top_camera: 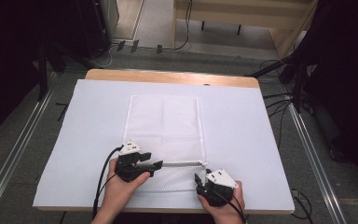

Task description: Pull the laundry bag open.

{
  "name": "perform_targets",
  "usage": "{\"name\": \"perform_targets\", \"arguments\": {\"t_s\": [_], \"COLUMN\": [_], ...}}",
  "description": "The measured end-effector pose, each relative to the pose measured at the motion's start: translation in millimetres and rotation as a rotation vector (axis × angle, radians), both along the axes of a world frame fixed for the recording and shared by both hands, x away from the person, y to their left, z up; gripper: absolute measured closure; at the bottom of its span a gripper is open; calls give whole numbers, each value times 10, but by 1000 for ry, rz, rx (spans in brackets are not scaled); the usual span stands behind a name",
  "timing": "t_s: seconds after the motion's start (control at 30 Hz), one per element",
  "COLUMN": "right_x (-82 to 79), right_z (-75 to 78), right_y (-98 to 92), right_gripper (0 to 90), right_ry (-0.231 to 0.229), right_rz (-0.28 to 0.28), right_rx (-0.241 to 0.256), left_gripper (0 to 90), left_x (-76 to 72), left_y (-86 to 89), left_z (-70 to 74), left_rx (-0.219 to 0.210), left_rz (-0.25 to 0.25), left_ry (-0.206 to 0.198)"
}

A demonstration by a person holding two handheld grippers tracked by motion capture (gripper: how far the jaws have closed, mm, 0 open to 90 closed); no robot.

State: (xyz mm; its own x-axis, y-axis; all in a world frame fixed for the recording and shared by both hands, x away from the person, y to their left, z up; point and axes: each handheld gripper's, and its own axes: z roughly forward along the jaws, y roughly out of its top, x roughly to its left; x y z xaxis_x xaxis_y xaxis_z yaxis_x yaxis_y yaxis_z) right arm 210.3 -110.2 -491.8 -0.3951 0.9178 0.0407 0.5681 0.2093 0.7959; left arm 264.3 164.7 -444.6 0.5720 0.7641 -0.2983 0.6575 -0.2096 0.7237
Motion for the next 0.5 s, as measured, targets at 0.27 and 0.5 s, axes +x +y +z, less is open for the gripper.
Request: {"name": "perform_targets", "arguments": {"t_s": [0.27, 0.5], "right_x": [41, 29], "right_z": [-20, 35], "right_y": [-68, -155], "right_gripper": [900, 900], "right_ry": [3, -27], "right_rz": [-18, -11], "right_rx": [68, 164], "left_gripper": [417, 418], "left_x": [65, 176], "left_y": [-394, -718], "left_z": [106, 131], "left_rx": [12, 14], "left_rz": [-65, -102], "left_ry": [-4, 23]}}
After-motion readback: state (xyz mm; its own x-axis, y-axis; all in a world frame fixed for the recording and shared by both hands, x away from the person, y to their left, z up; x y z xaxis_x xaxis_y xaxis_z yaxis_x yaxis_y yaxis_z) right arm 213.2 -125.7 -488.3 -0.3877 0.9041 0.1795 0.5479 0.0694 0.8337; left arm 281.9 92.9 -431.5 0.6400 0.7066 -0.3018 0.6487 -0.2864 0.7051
